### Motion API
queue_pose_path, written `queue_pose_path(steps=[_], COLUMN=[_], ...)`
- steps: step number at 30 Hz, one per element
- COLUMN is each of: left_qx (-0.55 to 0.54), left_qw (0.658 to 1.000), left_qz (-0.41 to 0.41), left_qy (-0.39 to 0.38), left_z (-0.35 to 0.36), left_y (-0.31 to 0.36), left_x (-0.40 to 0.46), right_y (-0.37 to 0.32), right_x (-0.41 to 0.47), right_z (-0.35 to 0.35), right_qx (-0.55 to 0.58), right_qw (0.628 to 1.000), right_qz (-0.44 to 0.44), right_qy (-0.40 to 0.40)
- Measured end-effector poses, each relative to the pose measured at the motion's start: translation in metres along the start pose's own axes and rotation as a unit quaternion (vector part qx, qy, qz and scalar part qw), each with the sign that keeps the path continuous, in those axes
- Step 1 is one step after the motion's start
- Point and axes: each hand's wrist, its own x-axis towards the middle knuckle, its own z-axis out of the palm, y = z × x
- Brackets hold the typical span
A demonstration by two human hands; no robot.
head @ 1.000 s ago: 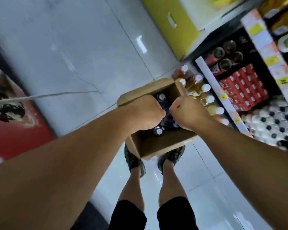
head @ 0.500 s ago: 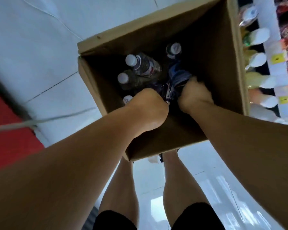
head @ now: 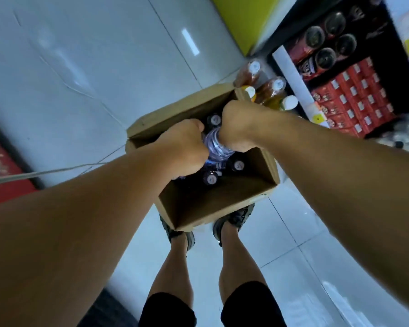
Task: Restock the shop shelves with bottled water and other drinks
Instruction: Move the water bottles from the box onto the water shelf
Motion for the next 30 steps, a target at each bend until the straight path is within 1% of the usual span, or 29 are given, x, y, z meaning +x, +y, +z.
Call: queue_pose_path(steps=[2,4,6,7,8,10,11,14,15,17,19,22,25,26,28,30], left_qx=[0.039,0.028,0.013,-0.023,-0.067,-0.164,-0.183,-0.198,-0.197,-0.183,-0.188,-0.215,-0.249,-0.26,-0.265,-0.256], left_qw=[0.998,0.996,0.99,0.985,0.977,0.952,0.941,0.912,0.902,0.88,0.858,0.823,0.793,0.779,0.757,0.741], left_qz=[0.042,0.087,0.124,0.149,0.179,0.243,0.269,0.334,0.348,0.382,0.422,0.484,0.535,0.555,0.588,0.612], left_qy=[-0.008,0.007,0.06,0.087,0.098,0.085,0.087,0.133,0.159,0.215,0.227,0.206,0.152,0.134,0.108,0.108], left_z=[-0.028,-0.06,-0.093,-0.109,-0.126,-0.159,-0.173,-0.211,-0.223,-0.245,-0.265,-0.293,-0.309,-0.311,-0.314,-0.311], left_y=[0.018,0.04,0.061,0.072,0.082,0.106,0.119,0.168,0.185,0.218,0.248,0.293,0.337,0.351,0.379,0.405], left_x=[-0.027,-0.062,-0.098,-0.116,-0.134,-0.169,-0.185,-0.243,-0.265,-0.314,-0.361,-0.428,-0.489,-0.51,-0.551,-0.591], right_y=[-0.009,-0.019,-0.027,-0.031,-0.036,-0.043,-0.046,-0.051,-0.053,-0.059,-0.062,-0.061,-0.056,-0.053,-0.042,-0.026], right_x=[-0.045,-0.101,-0.154,-0.179,-0.206,-0.259,-0.286,-0.371,-0.401,-0.462,-0.519,-0.601,-0.672,-0.694,-0.737,-0.774], right_z=[-0.041,-0.085,-0.125,-0.144,-0.162,-0.195,-0.211,-0.254,-0.267,-0.291,-0.312,-0.338,-0.356,-0.36,-0.361,-0.357], right_qx=[0.019,0.019,-0.006,-0.029,-0.048,-0.063,-0.054,0.021,0.026,-0.002,-0.023,-0.018,0.013,0.047,0.118,0.163], right_qw=[0.999,0.997,0.994,0.989,0.983,0.971,0.967,0.952,0.943,0.924,0.891,0.829,0.754,0.73,0.685,0.648], right_qz=[-0.015,-0.032,-0.039,-0.049,-0.059,-0.062,-0.06,-0.069,-0.067,-0.037,-0.02,0.012,0.028,0.017,-0.035,-0.09], right_qy=[0.032,0.071,0.106,0.136,0.166,0.223,0.242,0.299,0.325,0.38,0.453,0.559,0.656,0.682,0.718,0.738])
